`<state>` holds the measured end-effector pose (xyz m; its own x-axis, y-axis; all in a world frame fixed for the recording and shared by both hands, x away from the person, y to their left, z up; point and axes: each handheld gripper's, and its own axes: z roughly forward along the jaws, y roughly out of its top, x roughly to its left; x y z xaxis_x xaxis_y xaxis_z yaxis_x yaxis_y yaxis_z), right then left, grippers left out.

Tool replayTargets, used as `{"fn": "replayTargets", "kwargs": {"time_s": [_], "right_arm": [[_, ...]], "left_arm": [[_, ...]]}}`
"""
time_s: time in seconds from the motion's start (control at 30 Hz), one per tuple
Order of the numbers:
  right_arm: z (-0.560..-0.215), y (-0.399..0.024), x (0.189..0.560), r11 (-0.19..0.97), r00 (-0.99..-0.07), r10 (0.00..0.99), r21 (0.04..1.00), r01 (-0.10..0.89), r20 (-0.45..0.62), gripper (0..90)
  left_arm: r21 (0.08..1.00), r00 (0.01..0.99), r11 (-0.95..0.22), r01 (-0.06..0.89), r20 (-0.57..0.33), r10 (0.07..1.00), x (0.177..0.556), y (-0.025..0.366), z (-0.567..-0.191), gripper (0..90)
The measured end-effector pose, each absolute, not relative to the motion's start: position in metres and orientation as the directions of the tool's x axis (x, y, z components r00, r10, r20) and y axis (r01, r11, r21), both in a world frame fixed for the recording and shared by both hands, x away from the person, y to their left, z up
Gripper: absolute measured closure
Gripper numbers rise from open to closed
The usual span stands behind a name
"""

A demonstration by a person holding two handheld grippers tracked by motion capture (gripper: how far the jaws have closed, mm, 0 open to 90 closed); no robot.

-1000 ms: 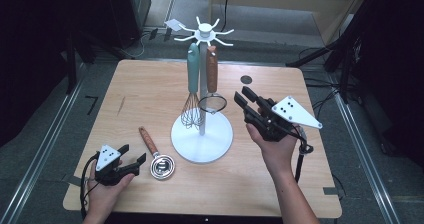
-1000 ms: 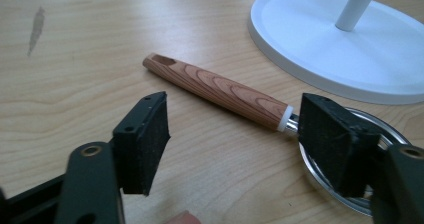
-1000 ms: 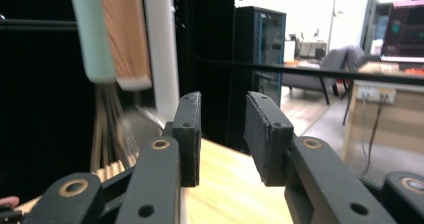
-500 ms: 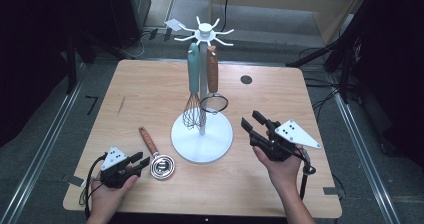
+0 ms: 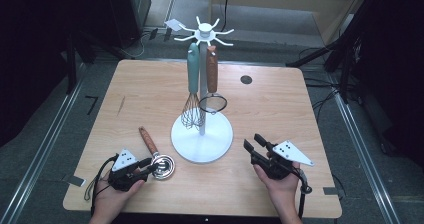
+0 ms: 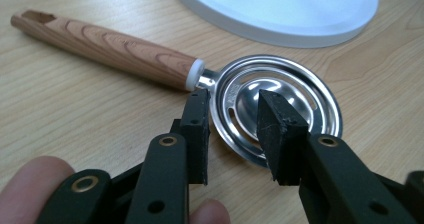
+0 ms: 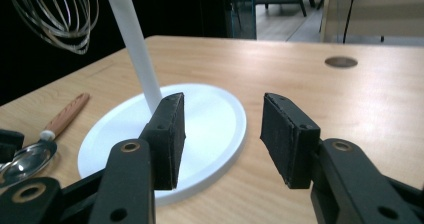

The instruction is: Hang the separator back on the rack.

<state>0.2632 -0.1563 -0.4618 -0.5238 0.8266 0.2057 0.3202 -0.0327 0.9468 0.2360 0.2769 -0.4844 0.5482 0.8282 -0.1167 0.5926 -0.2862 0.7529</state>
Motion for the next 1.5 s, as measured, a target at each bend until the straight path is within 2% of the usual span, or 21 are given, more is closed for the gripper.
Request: {"fn": "replayTargets", "kwargs": {"time_s": [0.13,0.27,0.7,0.97,1.5], "right_arm": [[-0.473,-0.145,0.257,-0.005,-0.536,0.818,0.935,0.354,0.207,53.4],[-0.478,-0.133,0.251,0.039,-0.563,0.806,0.932,0.361,0.185,53.9],[-0.485,-0.112,0.245,0.079,-0.606,0.775,0.926,0.37,0.177,54.4],[-0.487,-0.095,0.238,0.101,-0.65,0.737,0.921,0.377,0.185,60.3],[-0.496,-0.069,0.228,0.187,-0.694,0.694,0.883,0.43,0.191,64.5]], "left_arm": [[0.735,0.534,-0.271,0.621,-0.144,0.833,0.237,0.279,-0.485,65.7],[0.72,0.542,-0.278,0.636,-0.16,0.825,0.238,0.278,-0.487,71.9],[0.711,0.574,-0.301,0.636,-0.175,0.8,0.231,0.261,-0.487,71.4],[0.709,0.603,-0.324,0.626,-0.177,0.778,0.224,0.242,-0.488,71.5],[0.707,0.639,-0.332,0.625,-0.217,0.738,0.219,0.208,-0.489,70.2]]}}
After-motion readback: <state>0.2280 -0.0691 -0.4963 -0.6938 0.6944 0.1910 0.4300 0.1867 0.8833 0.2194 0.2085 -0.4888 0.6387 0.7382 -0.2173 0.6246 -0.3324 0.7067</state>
